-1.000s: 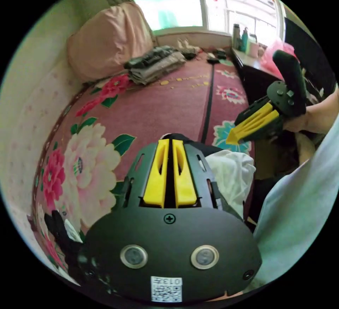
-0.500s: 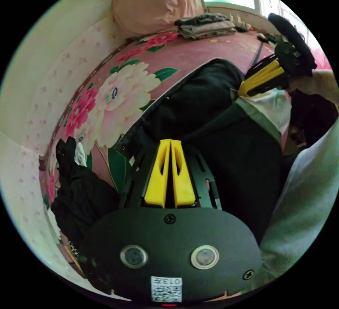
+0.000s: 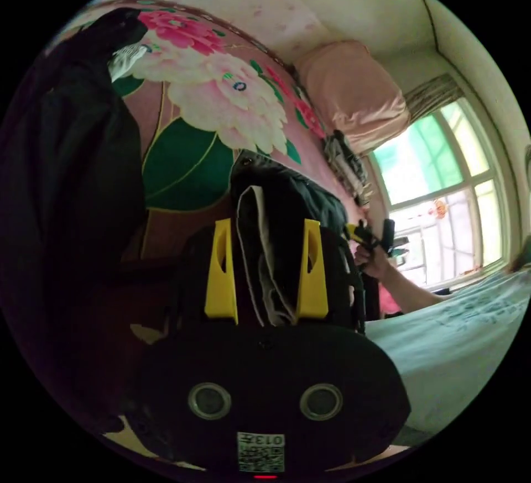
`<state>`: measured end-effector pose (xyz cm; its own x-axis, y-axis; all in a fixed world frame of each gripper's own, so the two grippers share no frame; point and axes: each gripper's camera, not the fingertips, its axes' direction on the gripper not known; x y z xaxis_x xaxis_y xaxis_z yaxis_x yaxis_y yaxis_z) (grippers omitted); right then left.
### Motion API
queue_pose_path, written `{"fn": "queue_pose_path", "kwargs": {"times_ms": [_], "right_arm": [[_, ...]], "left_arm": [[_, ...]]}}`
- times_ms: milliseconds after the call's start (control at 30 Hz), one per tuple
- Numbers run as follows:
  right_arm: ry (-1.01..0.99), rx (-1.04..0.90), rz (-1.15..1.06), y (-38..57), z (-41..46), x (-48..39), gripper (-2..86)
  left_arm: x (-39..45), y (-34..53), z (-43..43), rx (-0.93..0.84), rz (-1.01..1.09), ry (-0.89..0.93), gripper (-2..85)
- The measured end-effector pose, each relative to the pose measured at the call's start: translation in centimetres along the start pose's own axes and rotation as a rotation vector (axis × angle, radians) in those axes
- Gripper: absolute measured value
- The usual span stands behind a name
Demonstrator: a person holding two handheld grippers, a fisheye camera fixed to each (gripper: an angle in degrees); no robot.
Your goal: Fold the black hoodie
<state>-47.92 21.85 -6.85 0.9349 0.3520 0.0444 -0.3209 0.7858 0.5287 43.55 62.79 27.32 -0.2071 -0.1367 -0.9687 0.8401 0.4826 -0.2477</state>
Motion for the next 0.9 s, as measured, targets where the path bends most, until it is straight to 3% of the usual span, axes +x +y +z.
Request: {"fn": "queue_pose_path", "kwargs": {"times_ms": [100,300,400,433,600,700,900], "right_arm": [[-0.044,-0.004,0.028,-0.3,0.3,3.3,19.9],[-0.153,-0.064,0.139,-0.6,2.2,11.1,20.2],[-0.132,-0.060,0.119,-0.5,2.6,13.4,18.0],[-0.143,-0.066,0.100,-0.7,2.8,14.0,15.9],[-0.173,-0.084,0.125,-1.7,3.1,16.6,10.3],[-0.084,-0.076,0.098,-2.8,1.2,15.9,7.9],[-0.113,0.198,-0.007,-3.3,-9.8,14.4,7.1]], "left_arm": [[-1.5,-1.0,-1.0,0.068,-0.004,0.100,18.5],[-3.8,-4.3,3.7,-0.163,0.000,0.059,23.1],[-4.2,-5.8,4.2,-0.143,0.005,0.053,21.4],[-4.0,-6.5,5.0,-0.175,0.020,0.134,19.7],[-5.2,-8.4,6.9,-0.135,-0.124,0.184,12.2],[-3.8,-10.1,5.9,-0.115,-0.090,0.198,9.9],[2.1,-15.1,3.1,0.021,0.067,0.374,9.1]]}}
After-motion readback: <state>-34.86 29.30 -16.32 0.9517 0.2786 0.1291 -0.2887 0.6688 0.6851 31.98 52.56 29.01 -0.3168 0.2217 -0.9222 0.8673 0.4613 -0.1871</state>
